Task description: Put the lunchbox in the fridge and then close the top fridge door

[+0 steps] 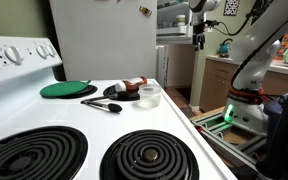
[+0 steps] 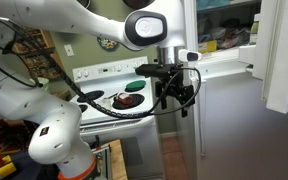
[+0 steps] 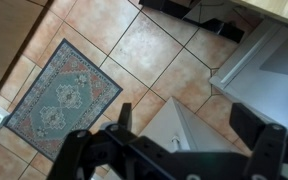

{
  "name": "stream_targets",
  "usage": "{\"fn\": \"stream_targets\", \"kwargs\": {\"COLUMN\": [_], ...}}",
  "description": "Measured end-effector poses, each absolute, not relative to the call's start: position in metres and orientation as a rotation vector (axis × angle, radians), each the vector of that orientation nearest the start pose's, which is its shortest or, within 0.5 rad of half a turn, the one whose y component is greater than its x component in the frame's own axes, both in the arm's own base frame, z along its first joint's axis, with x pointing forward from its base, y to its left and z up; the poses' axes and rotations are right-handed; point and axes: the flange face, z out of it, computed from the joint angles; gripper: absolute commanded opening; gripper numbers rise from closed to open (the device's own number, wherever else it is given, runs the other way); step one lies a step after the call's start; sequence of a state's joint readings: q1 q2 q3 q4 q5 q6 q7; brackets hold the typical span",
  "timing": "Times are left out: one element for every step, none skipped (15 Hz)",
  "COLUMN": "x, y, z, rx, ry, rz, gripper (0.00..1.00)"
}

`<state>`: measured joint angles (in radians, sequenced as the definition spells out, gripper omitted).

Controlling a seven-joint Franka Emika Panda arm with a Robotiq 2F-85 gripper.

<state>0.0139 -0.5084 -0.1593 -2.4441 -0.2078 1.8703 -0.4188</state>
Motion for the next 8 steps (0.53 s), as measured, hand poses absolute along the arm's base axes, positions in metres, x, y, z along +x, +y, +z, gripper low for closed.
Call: {"fn": "stream_targets", "kwargs": {"x": [0.3817,0.3806,0.3794,0.3789,0.3787,0.3786,0.3786,0.3788], "y": [-0.0781,-0.0820,-0.0853,-0.0863,-0.0864,-0.0864,-0.0864,-0.0860], "z": [0.4747,0.4757,0.4769,0.4777,0.4781,0.4783,0.4783,0.4785], "rx": [-3.183,-3.184,-3.184,-3.185,-3.185,-3.186,-3.186,-3.186], "ry": [-0.574,-0.561,-0.549,-0.545,-0.545,-0.545,-0.545,-0.546], "rz": [0.157,0.153,0.147,0.144,0.143,0.142,0.142,0.142], "gripper": [1.00,1.00,1.00,1.00,1.00,1.00,1.00,1.00]}}
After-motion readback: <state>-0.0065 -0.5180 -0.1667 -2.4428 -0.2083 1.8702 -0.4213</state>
